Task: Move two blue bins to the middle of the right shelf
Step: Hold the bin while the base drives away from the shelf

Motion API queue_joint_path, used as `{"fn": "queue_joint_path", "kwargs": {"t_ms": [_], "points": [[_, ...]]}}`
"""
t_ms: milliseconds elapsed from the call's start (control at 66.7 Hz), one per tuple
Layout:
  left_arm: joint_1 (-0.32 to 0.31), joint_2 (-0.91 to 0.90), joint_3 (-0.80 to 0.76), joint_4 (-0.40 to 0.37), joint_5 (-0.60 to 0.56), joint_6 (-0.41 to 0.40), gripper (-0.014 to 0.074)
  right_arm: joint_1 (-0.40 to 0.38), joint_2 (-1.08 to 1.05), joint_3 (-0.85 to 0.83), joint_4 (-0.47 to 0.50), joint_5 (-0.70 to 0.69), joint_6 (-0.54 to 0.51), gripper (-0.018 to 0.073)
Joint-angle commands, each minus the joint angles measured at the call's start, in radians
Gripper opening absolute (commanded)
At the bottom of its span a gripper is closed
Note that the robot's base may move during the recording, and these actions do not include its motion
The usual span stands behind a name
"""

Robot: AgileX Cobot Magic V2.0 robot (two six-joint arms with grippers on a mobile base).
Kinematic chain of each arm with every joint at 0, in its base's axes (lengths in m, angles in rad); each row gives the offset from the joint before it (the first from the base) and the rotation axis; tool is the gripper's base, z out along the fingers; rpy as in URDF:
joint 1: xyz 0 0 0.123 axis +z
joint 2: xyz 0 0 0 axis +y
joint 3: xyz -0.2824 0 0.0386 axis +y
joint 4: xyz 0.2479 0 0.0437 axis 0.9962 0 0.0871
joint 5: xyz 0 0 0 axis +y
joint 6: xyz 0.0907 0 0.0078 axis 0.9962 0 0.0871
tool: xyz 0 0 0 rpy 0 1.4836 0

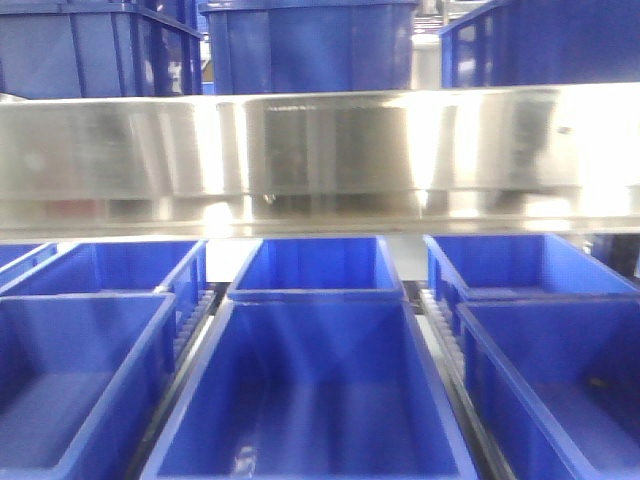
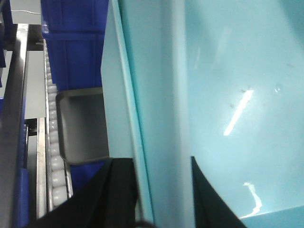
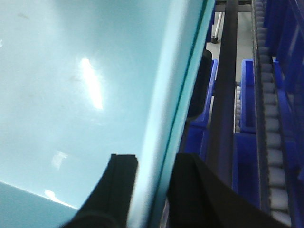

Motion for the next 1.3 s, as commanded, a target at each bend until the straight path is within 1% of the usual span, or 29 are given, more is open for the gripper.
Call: {"fn": "queue_joint_path", "kwargs": {"t_ms": [0,1289], "points": [[-0.004,-0.019,-0.018,-0.03,-0.131,-0.007,-0.0111,0.0,-0.018,-0.012,0.014,-0.044,-0.023,-0.0154],[-0.004,-0.019,-0.018,-0.03,-0.146,-0.007,-0.0111,0.0,-0.018,-0.012,0.014,-0.044,-0.023,-0.0154]]}}
